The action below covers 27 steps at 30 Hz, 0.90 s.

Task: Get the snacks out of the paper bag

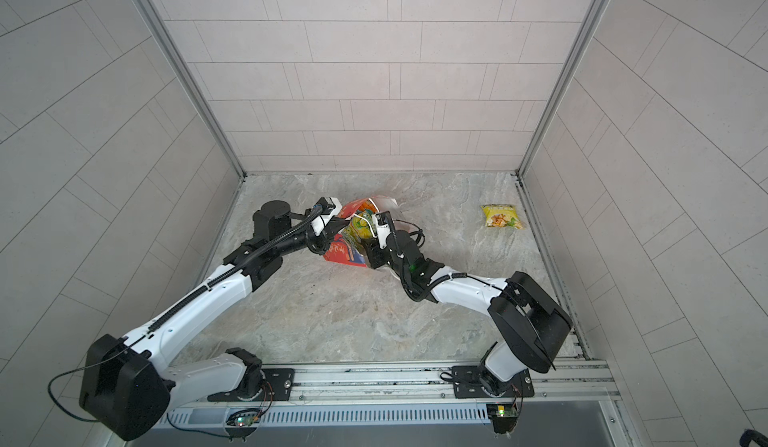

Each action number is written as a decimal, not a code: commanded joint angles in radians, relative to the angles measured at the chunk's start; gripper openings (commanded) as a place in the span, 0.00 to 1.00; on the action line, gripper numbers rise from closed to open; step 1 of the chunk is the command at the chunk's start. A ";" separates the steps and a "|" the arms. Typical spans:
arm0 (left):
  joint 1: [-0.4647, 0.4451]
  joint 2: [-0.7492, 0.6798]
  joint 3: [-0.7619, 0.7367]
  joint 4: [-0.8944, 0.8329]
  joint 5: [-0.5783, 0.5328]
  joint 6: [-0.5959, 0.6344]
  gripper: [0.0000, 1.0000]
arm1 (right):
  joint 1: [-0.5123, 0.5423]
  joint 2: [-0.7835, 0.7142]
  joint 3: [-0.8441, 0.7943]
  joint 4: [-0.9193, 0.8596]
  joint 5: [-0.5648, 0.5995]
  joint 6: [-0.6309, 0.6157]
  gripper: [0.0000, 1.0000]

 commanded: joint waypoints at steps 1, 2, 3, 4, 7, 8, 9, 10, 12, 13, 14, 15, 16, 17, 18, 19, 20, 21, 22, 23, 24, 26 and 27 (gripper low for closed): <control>-0.007 -0.004 0.038 0.048 0.013 -0.001 0.00 | -0.021 -0.017 0.017 0.029 -0.005 0.030 0.44; -0.007 -0.003 0.039 0.046 0.013 0.000 0.00 | -0.023 -0.031 0.010 0.029 -0.003 0.026 0.45; -0.007 -0.003 0.038 0.046 0.013 0.000 0.00 | -0.028 -0.047 0.002 0.030 0.003 0.025 0.45; -0.007 -0.004 0.036 0.046 0.014 0.002 0.00 | -0.031 -0.060 -0.008 0.037 0.010 0.028 0.46; -0.008 -0.001 0.037 0.050 0.014 0.003 0.00 | -0.055 -0.070 -0.030 0.067 -0.020 0.065 0.48; -0.007 0.001 0.036 0.049 0.015 0.003 0.00 | -0.060 -0.059 -0.026 0.066 -0.032 0.069 0.49; -0.007 0.002 0.038 0.050 0.015 0.002 0.00 | -0.062 -0.046 -0.020 0.057 -0.037 0.074 0.50; -0.007 0.003 0.038 0.050 0.015 0.002 0.00 | -0.064 -0.034 -0.014 0.048 -0.044 0.080 0.51; -0.007 0.001 0.038 0.046 0.014 0.005 0.00 | -0.068 -0.012 -0.009 0.050 -0.058 0.101 0.51; -0.007 0.000 0.036 0.046 0.014 0.006 0.00 | -0.069 -0.003 -0.009 0.060 -0.064 0.106 0.51; -0.007 -0.001 0.037 0.046 0.013 0.007 0.00 | -0.069 0.008 -0.004 0.062 -0.069 0.110 0.51; -0.007 -0.001 0.037 0.046 0.010 0.007 0.00 | -0.069 0.022 0.005 0.056 -0.071 0.116 0.50; -0.007 0.002 0.037 0.046 0.011 0.007 0.00 | -0.071 0.034 0.014 0.055 -0.080 0.121 0.51; -0.008 0.002 0.036 0.046 0.012 0.007 0.00 | -0.074 0.051 0.025 0.056 -0.098 0.128 0.50; -0.007 0.002 0.037 0.046 0.012 0.007 0.00 | -0.074 0.064 0.034 0.055 -0.112 0.134 0.50; -0.007 0.003 0.038 0.046 0.012 0.009 0.00 | -0.074 0.073 0.042 0.055 -0.122 0.139 0.50; -0.007 0.002 0.037 0.045 0.012 0.009 0.00 | -0.074 0.082 0.049 0.060 -0.129 0.144 0.49; -0.007 0.002 0.036 0.044 0.012 0.011 0.00 | -0.074 0.089 0.053 0.061 -0.134 0.149 0.48; -0.007 -0.001 0.036 0.043 0.011 0.012 0.00 | -0.074 0.095 0.057 0.063 -0.135 0.152 0.48; -0.007 -0.002 0.035 0.044 0.010 0.012 0.00 | -0.073 0.101 0.063 0.060 -0.134 0.153 0.48; -0.008 -0.001 0.036 0.043 0.009 0.012 0.00 | -0.074 0.104 0.068 0.056 -0.129 0.154 0.48; -0.007 -0.001 0.036 0.043 0.012 0.012 0.00 | -0.075 0.109 0.070 0.052 -0.103 0.158 0.51; -0.007 -0.001 0.036 0.045 0.013 0.012 0.00 | -0.075 0.107 0.070 0.047 -0.082 0.165 0.52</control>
